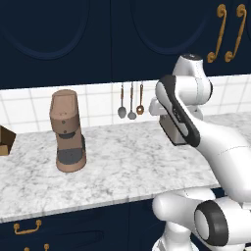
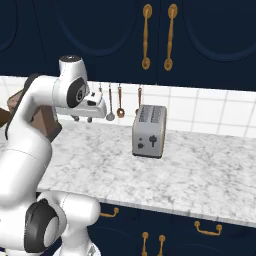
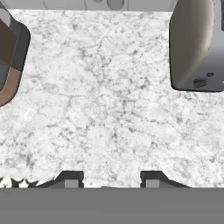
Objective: Take a straw from the drawer in front and place it inside the glass cup on the dining counter.
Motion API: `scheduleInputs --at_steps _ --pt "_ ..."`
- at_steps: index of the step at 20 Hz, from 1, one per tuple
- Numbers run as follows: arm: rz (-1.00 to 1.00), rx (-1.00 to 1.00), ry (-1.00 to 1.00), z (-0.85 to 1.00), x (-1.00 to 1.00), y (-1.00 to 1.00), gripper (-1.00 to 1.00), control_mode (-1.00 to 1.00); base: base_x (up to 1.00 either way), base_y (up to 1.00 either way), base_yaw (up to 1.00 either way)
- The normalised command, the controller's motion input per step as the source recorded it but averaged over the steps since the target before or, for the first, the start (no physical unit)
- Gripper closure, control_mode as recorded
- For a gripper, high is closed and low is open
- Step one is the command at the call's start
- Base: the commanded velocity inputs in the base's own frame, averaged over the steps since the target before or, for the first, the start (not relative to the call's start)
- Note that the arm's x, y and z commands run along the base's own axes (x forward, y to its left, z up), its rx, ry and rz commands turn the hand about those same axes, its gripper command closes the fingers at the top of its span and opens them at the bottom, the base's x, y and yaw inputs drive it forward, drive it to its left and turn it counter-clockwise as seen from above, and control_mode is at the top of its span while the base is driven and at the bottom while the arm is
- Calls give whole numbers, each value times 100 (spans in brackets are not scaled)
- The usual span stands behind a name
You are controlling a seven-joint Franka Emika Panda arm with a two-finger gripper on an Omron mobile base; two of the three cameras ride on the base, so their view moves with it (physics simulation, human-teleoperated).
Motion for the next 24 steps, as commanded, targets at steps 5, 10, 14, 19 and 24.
scheduleInputs --at_steps 5,10,14,19,24 --pt "0 0 0 -9 -52 -1 -100 -100 0 0 0" --pt "0 -1 3 -36 -65 0 -100 -100 0 0 0" --pt "0 -3 4 -46 -54 0 -100 -100 0 0 0" --pt "0 -2 2 -37 -43 0 -100 -100 0 0 0" --pt "-1 0 0 -34 -23 0 -100 -100 0 0 0"
